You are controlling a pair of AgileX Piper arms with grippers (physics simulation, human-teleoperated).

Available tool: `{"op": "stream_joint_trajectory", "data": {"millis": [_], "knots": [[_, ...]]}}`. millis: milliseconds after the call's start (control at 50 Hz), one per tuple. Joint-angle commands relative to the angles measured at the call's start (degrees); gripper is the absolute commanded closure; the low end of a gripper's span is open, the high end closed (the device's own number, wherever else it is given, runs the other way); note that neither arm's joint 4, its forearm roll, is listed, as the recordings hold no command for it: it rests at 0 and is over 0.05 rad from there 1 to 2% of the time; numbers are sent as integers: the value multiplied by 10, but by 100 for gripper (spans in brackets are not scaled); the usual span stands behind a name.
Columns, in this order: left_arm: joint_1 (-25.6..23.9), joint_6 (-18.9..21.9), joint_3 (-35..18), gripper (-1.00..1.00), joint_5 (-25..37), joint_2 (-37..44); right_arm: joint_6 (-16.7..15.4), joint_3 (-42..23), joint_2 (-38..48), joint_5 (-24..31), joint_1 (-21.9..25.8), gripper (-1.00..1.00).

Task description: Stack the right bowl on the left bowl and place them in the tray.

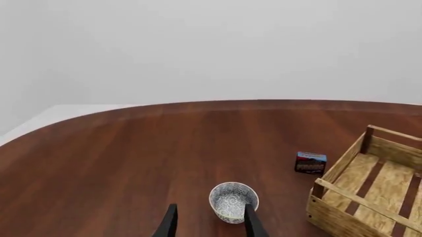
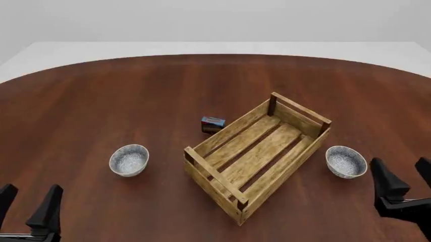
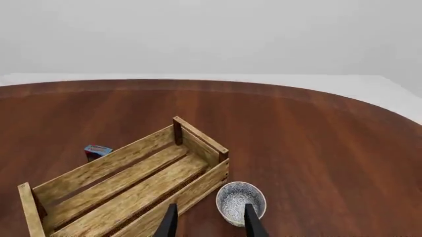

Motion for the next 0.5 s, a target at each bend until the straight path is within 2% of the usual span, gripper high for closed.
{"op": "stream_joint_trajectory", "data": {"millis": [20,200,340,460,480,500], "knots": [[-5,1,-5,-100,3,0,-8,-81,88,50,1,-100],[0,0,-3,-100,2,0,-38,-149,154,80,-19,-100],[-2,0,-1,-100,2,0,-29,-194,207,107,-21,-100],[-3,0,-4,-100,4,0,-42,-234,263,124,-40,-100],[-2,0,-4,-100,5,0,-53,-240,286,126,-52,-100],[-3,-1,-5,-100,6,0,-52,-243,286,127,-45,-100]]}}
